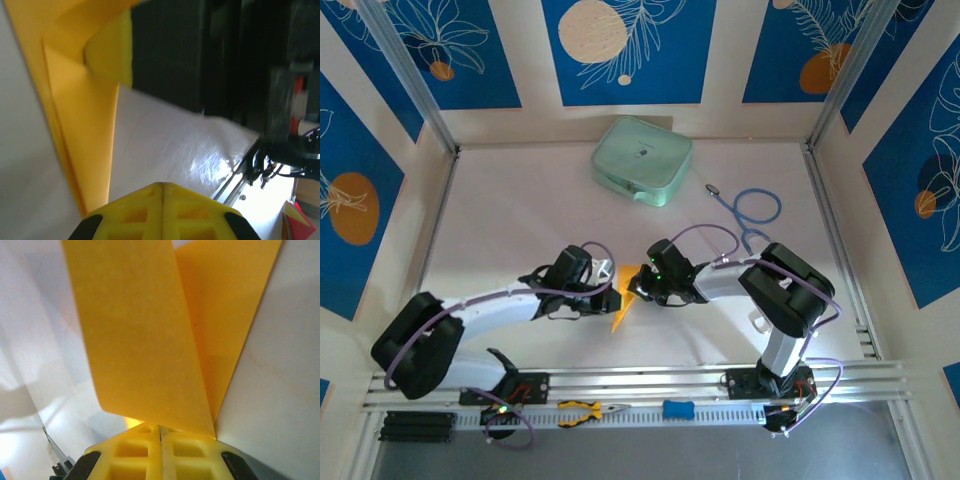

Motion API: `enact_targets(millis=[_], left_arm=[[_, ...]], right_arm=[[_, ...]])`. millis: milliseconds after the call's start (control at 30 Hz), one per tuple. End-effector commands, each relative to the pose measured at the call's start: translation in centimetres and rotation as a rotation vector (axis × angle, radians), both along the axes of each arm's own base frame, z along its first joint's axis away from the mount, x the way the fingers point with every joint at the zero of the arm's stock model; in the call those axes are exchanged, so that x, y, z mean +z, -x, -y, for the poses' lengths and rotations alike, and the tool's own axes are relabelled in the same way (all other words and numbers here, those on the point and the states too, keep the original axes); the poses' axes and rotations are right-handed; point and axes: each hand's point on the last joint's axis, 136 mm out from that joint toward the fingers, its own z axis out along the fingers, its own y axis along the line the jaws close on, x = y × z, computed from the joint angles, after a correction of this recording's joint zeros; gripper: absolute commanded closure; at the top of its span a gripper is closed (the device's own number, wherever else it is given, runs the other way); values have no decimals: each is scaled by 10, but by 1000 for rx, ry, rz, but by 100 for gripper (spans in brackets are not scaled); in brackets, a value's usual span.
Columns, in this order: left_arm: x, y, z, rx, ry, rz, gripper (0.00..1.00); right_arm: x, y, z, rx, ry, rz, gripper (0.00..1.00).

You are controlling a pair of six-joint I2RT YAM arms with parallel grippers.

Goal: Fold a paper plane with a square sheet of paper (pick it up from the middle)
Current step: Fold the wing at the bottom-center of the table.

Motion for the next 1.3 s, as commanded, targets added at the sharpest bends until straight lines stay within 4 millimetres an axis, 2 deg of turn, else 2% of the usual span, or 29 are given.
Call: enact_targets(millis=[0, 300, 467, 600, 733, 800, 867, 967, 1033, 1167, 1267], left_arm=[[9, -14, 15, -21, 59, 34, 99], [-29, -18, 13, -5, -20, -34, 100], [-58, -13, -3, 26, -126, -81, 100], [-80, 3, -16, 23, -183, -142, 100], [-102, 28, -34, 38, -201, -196, 100], [-105, 34, -38, 27, -199, -206, 100], [-101, 32, -35, 8, -187, -192, 100], [-95, 27, -28, -39, -191, -181, 100], [-96, 25, -30, -43, -217, -176, 100], [-95, 22, -31, -35, -202, -183, 100], [-93, 19, -29, -35, -187, -186, 100]], right_arm=[[-64, 46, 50, -46, 244, -204, 96], [-61, 45, 44, -33, 213, -193, 96], [-56, 43, 41, -17, 199, -173, 96], [-49, 39, 41, -3, 185, -143, 94], [-23, 23, 40, 22, 128, -61, 91], [-2, 11, 38, 51, 92, 7, 88], [18, 2, 39, 91, 75, 58, 88], [36, -4, 50, 126, 90, 117, 88], [47, -4, 50, 176, 51, 168, 88], [58, 4, 35, 278, 4, 218, 91], [64, 8, 10, 344, -57, 264, 92]])
